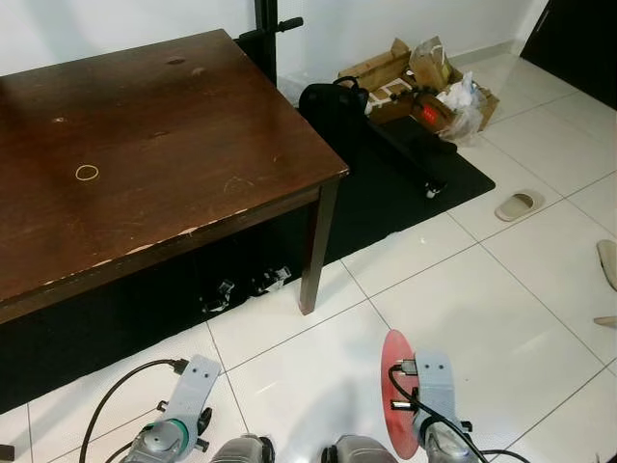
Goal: Setting the table
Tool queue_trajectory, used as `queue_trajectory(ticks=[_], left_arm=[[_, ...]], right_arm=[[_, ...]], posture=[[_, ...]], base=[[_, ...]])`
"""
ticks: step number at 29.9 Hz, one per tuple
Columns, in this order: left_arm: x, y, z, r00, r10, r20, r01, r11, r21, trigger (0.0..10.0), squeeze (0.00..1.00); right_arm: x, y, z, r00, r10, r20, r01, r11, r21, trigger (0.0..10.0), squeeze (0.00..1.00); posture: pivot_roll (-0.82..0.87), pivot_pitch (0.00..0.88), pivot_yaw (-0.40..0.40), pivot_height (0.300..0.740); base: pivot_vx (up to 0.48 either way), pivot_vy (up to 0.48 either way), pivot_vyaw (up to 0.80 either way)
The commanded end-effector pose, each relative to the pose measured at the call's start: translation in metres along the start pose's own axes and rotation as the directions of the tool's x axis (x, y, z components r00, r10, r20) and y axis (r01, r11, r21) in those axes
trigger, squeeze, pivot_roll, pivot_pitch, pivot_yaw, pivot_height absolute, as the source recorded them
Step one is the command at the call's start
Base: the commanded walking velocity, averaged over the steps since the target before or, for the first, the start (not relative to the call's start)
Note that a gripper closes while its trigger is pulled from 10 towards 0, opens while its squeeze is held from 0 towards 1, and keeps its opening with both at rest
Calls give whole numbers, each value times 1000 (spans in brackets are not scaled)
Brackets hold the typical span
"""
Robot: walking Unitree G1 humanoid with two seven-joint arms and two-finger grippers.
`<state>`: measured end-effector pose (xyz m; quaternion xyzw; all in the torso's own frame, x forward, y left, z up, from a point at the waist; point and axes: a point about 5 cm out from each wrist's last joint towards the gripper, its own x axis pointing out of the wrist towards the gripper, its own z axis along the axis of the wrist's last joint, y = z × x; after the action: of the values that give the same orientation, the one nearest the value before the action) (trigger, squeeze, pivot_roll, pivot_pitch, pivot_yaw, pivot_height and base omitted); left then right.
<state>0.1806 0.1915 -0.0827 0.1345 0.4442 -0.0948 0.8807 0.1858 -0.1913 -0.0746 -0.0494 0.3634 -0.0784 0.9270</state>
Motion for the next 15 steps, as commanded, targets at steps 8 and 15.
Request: queue_trajectory(ticks=[8,15], left_arm=[[-2,8,-1,1000,11,13,-10,999,-39,10000,0],[0,14,10,999,23,42,-21,999,-44,10000,0]], right_arm=[[-3,-6,-8,1000,-12,-16,12,1000,6,10000,0],[-2,-14,-5,1000,-26,4,25,999,27,10000,0]], posture=[[-115,0,31,740],[-119,0,35,740]], base=[[0,0,0],[0,0,0]])
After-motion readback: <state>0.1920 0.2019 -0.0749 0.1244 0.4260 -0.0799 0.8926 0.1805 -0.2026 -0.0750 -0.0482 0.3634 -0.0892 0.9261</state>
